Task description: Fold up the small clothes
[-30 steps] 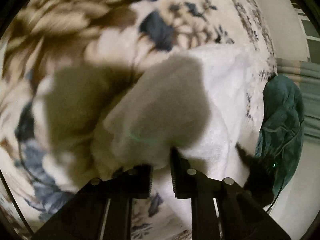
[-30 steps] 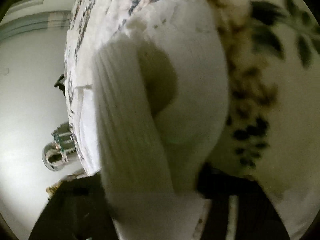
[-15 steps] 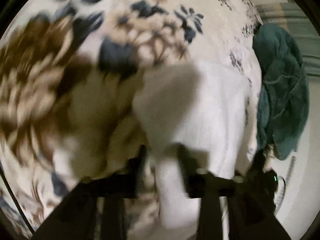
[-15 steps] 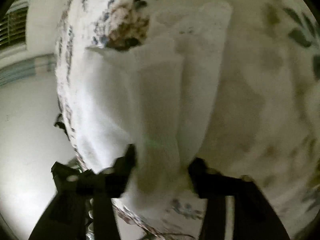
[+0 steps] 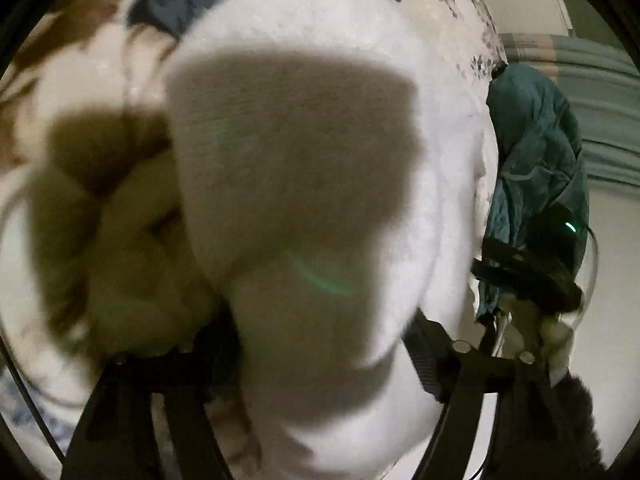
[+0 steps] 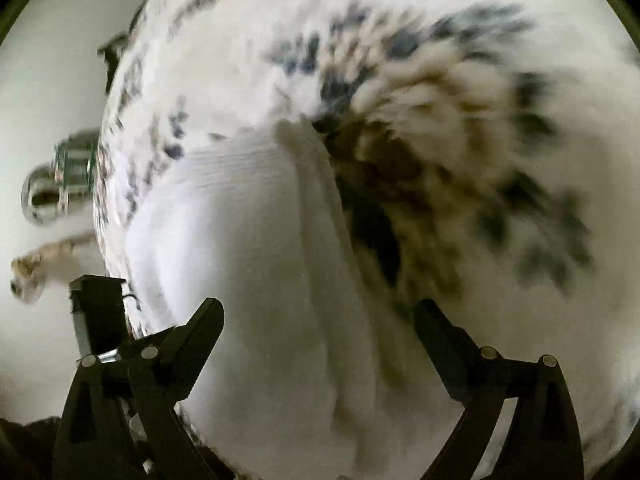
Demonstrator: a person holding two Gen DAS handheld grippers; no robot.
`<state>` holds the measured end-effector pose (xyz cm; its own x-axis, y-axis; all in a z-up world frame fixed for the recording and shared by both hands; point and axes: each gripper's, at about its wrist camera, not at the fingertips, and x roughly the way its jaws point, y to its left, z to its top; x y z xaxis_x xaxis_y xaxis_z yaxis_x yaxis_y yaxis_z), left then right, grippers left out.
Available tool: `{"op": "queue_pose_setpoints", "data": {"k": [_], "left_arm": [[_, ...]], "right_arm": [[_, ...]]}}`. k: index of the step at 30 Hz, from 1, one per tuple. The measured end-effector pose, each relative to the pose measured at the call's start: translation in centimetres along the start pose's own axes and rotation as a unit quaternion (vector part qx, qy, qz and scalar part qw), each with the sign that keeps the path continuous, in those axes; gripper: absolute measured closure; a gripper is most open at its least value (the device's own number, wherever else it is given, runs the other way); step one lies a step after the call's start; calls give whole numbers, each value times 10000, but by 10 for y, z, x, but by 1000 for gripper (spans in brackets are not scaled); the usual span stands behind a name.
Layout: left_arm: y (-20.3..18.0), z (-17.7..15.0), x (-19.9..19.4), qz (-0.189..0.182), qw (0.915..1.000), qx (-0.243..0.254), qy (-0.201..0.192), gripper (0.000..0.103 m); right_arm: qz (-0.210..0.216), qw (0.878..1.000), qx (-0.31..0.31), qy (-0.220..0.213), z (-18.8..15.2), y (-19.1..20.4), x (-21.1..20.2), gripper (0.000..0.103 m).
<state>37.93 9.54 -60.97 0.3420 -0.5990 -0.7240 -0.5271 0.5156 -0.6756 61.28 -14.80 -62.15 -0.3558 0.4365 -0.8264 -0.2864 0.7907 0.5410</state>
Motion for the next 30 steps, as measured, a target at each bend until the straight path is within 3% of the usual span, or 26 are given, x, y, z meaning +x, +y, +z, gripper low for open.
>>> {"op": "queue_pose_setpoints", "data": {"k": [2,4,7,8,9,10,13,17,19,21,23,24,25,28,30], "left_arm": [[4,4,3,-112,9998,-135,4,25],[5,5,5,-204,9996,-177,12,25],[5,5,2,-342,9993,-138,-96,27],[4,5,0,-368,9991,-91,-170,33],[2,5,-2,-364,9991,-20,-212,57],[0,7,-5,-360,9991,36,-225,63],[-9,16,-14,-321,9992,117,-202,69],[-41,37,-33,-208,9969,757,48,69],[-60,51,-30,-93,9926,1152,365,68],[-65,58,-14,160,9848,1511,848,60],[-63,60,5,483,9766,1737,1174,53],[-56,59,11,540,9751,1722,1290,45],[-49,60,12,492,9762,1633,1343,34],[-35,63,19,223,9790,1445,1418,28],[-31,64,27,74,9818,1322,1365,27]], "right_arm": [[219,9989,55,422,12,-12,26,0],[470,9975,-137,504,8,-12,36,0],[1404,9872,-81,758,0,-11,42,1],[1505,9847,-124,872,-6,-8,47,4],[1381,9853,-274,965,-15,-2,56,16],[1306,9862,-300,975,-19,1,61,30],[1458,9877,-68,552,-32,3,56,60],[1767,9822,597,-239,-65,-1,24,75],[2074,9703,1146,-491,-95,-8,17,76],[2160,9628,1514,-590,-125,-14,20,76],[1991,9639,1672,-574,-142,-20,29,65],[1865,9628,1865,-595,-148,-30,35,52],[1799,9608,1994,-688,-152,-39,37,42],[2001,9438,2366,-1149,-156,-67,38,32],[2159,9400,2338,-1235,-148,-74,46,25]]}}
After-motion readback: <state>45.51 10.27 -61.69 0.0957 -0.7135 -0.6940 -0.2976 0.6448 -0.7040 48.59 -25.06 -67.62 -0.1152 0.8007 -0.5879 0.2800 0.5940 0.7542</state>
